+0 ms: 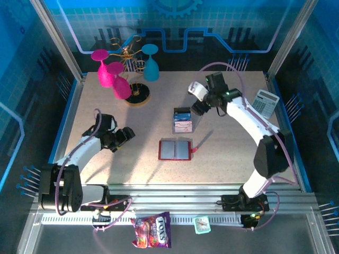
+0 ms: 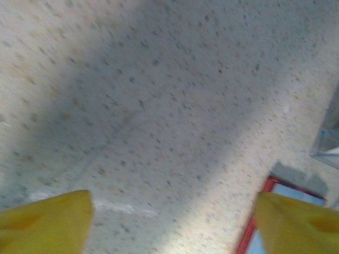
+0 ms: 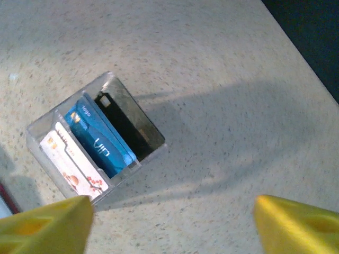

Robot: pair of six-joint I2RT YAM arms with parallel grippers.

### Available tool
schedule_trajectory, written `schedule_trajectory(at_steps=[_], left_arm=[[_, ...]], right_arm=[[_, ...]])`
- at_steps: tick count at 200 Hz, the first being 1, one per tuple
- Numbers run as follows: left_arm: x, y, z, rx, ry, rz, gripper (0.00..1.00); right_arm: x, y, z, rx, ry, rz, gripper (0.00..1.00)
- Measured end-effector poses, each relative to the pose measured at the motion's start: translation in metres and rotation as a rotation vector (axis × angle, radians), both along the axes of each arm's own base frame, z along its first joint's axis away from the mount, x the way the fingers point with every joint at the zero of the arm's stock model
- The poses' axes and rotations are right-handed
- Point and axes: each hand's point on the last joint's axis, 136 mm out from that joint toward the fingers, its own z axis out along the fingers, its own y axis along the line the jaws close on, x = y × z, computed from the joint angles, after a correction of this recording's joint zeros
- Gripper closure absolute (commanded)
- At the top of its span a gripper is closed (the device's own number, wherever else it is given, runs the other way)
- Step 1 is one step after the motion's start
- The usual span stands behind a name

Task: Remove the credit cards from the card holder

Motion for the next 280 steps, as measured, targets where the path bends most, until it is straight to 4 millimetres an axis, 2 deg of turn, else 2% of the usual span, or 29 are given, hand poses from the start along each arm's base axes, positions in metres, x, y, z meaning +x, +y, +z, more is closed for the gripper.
schedule_trajectory(at_steps=[35, 61, 109, 145, 173, 193, 219, 280], left_arm=[[0.014, 0.022, 0.005, 0.12, -0.037, 0.021, 0.01], [0.024, 0.042, 0.011, 0.238, -0.073, 0.046, 0.01], [0.039, 0.083, 0.021, 0.48, -0.193, 0.102, 0.01], [0.04, 0.101, 0.015, 0.623, -0.308, 0.12, 0.01], [0.054, 0.102, 0.008, 0.665, -0.378, 0.085, 0.01], [0.074, 0.097, 0.018, 0.664, -0.48, 0.059, 0.01], [0.093, 0.089, 0.03, 0.637, -0.613, 0.034, 0.01], [0.108, 0.066, 0.035, 0.578, -0.75, -0.084, 0.01]], right_arm=[[-0.016, -0.051, -0.021, 0.112, -0.004, -0.238, 0.0], [-0.022, -0.078, -0.043, 0.171, -0.007, -0.381, 0.0], [-0.035, -0.111, -0.098, 0.257, -0.012, -0.575, 0.0], [-0.035, -0.125, -0.117, 0.273, -0.089, -0.634, 0.0], [-0.031, -0.13, -0.111, 0.306, -0.203, -0.628, 0.0], [-0.029, -0.141, -0.112, 0.344, -0.272, -0.645, 0.0], [-0.039, -0.148, -0.127, 0.356, -0.28, -0.656, 0.0], [-0.03, -0.145, -0.11, 0.388, -0.341, -0.636, 0.0]])
